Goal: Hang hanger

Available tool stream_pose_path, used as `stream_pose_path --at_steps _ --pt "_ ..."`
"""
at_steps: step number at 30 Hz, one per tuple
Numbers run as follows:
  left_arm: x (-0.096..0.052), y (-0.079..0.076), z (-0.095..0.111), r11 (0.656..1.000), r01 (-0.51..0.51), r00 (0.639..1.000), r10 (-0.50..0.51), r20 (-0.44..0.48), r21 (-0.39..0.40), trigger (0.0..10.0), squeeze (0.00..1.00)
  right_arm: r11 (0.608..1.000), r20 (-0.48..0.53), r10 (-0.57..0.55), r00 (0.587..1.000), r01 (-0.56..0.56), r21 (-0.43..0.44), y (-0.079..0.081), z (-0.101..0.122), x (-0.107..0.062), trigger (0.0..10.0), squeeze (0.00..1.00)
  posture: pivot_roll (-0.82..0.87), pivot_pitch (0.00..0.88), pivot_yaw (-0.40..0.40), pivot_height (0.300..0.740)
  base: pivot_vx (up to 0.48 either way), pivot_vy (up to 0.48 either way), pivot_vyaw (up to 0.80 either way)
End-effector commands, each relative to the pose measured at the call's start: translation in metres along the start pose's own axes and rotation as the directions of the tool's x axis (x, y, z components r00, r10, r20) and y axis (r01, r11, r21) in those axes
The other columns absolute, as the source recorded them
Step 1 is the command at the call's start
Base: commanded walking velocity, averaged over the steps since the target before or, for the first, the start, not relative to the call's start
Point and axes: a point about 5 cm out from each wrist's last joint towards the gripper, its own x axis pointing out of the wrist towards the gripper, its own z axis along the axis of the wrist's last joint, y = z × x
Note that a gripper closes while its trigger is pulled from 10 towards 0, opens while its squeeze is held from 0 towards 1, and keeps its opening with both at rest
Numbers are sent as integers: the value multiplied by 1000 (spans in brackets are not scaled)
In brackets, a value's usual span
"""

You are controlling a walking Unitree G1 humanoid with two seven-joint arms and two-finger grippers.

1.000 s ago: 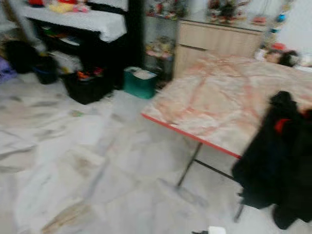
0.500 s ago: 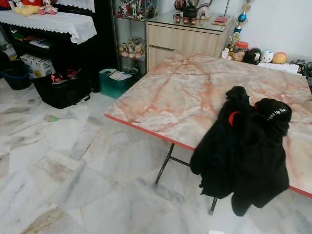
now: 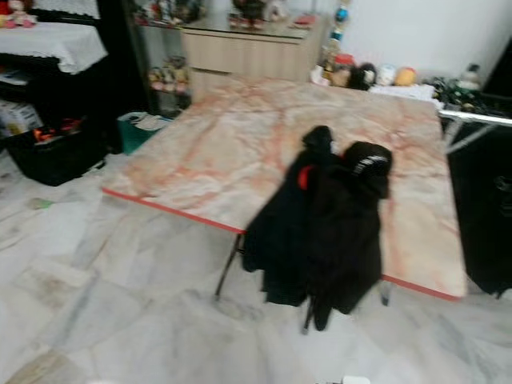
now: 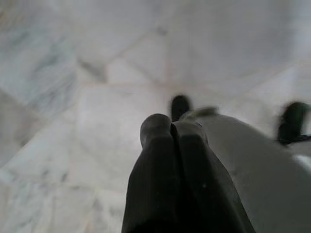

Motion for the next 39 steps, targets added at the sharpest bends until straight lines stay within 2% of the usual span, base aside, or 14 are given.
stream_pose_path --at_steps 1,39 --pt "-6 30 1 975 -25 989 57 140 -222 10000 0 996 61 55 997 -58 62 41 26 8 10000 0 150 0 -50 740 0 -345 0" --pt "-6 28 0 979 -6 990 34 137 -203 10000 0 995 61 67 996 -71 67 43 24 7 10000 0 144 0 -38 740 0 -476 0"
